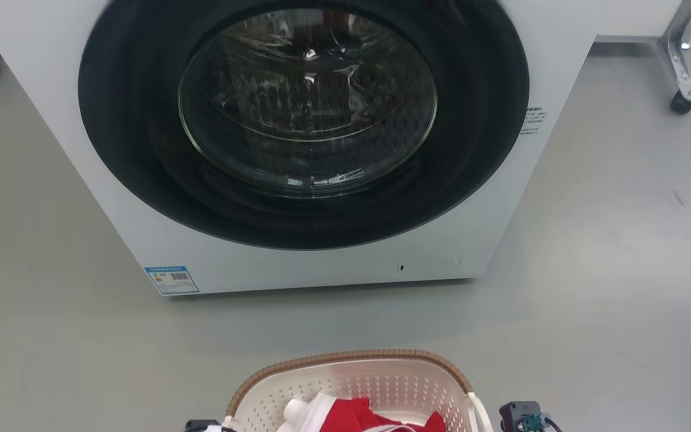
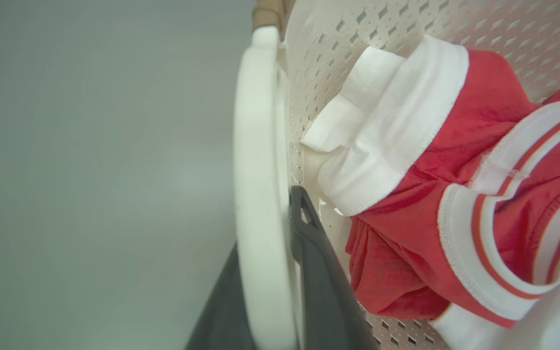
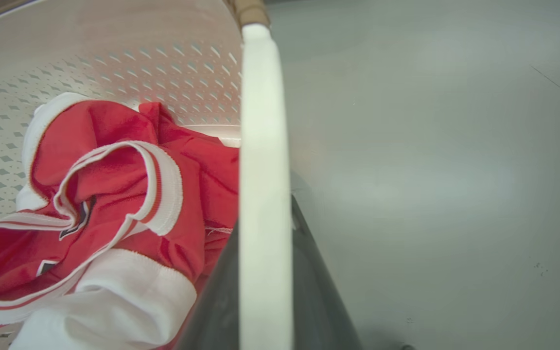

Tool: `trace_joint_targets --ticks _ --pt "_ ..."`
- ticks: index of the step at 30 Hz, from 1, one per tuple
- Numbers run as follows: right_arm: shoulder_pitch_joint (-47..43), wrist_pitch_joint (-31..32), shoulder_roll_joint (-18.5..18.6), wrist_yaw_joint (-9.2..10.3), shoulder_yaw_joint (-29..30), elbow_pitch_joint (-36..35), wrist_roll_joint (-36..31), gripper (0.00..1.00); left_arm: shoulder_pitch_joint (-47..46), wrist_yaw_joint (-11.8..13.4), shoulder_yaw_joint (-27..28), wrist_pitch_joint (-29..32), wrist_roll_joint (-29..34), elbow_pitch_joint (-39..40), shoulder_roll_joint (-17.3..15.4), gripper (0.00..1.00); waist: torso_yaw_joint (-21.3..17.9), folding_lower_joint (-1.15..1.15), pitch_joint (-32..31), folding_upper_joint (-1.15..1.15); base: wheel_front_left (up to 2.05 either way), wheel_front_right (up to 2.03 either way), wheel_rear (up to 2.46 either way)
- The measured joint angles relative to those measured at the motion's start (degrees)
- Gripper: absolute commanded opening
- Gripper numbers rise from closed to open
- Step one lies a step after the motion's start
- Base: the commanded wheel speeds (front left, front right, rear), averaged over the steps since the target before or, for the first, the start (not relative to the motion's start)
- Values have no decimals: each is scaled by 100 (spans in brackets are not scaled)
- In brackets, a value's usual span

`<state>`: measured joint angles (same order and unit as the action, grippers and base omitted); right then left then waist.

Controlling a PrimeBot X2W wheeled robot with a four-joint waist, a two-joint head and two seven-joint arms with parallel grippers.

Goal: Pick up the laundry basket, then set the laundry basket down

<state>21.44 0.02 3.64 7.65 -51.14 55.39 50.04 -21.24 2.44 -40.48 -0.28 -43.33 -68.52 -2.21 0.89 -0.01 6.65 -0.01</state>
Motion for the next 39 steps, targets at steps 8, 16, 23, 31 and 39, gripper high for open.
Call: trace_joint_targets --ticks 8,16,23,31,39 --pt "-233 134 4 18 -229 2 219 0 269 0 -99 113 -58 -1 -15 0 -48 0 -419 1 0 0 0" --pt "-307 170 13 19 -331 49 446 0 385 4 -211 177 -208 51 -32 0 -83 0 -595 0 0 0 0" --pt "-310 175 13 19 -432 87 553 0 393 8 -244 220 -235 55 -36 0 -75 1 -630 1 0 0 0" --pt "-309 157 13 19 -542 133 705 0 393 8 -278 222 -252 46 -37 0 -68 1 -630 1 0 0 0" --pt "-289 135 12 19 -647 168 804 0 393 10 -302 226 -294 32 -37 0 -63 1 -619 1 0 0 0"
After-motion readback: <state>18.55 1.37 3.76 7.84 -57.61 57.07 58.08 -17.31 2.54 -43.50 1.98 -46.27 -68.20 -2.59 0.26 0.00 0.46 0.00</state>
